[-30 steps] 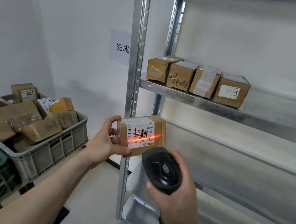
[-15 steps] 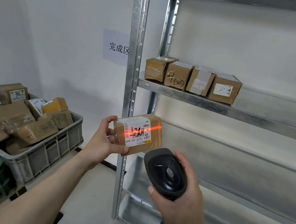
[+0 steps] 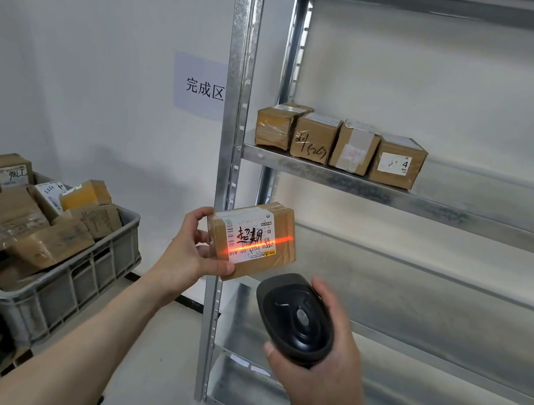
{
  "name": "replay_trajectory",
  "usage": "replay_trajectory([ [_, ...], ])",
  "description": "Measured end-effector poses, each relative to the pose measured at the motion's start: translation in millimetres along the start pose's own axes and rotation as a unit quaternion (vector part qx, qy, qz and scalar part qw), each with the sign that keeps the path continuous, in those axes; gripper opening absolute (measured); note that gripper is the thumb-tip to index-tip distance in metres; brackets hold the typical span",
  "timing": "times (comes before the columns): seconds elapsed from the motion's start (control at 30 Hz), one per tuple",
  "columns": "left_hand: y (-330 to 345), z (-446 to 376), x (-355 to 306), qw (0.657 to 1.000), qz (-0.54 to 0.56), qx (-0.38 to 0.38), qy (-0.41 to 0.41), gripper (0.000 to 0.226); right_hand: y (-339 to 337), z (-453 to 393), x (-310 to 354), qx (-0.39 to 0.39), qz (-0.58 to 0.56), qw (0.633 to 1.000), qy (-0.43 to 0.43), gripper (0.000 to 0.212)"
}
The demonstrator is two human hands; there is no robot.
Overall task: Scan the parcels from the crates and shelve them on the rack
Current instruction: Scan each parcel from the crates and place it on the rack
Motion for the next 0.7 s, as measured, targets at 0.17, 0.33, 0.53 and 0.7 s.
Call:
replay_trajectory([
  [0.17, 5, -7, 1, 1.000, -0.008, 0.012, 0.001, 0.100, -2, -5, 0, -0.013, 0.005, 1.000, -0.002, 0.098],
  [0.33, 16, -14, 0, 1.000, 0.003, 0.023, -0.004, 0.101, -9, -12, -3, -0.020, 0.016, 1.000, -0.013, 0.101],
  [0.53, 42, -19, -6, 1.000, 0.001, 0.031, 0.003, 0.097, -30, -19, -6, -0.023, 0.016, 0.999, -0.016, 0.097],
  [0.7, 67, -25, -15, 0.999, 0.000, 0.032, 0.007, 0.098, -56, -24, -11, -0.027, 0.022, 0.999, -0.027, 0.099],
])
Point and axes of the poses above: each hand's wrist, its own z-axis away from the middle knuckle, its own y-axis out of the palm, x = y × z, the point moved 1 cm from there along -z, towards the middle knuckle, and after that the axes turned 10 degrees about y, right-handed, at the moved point
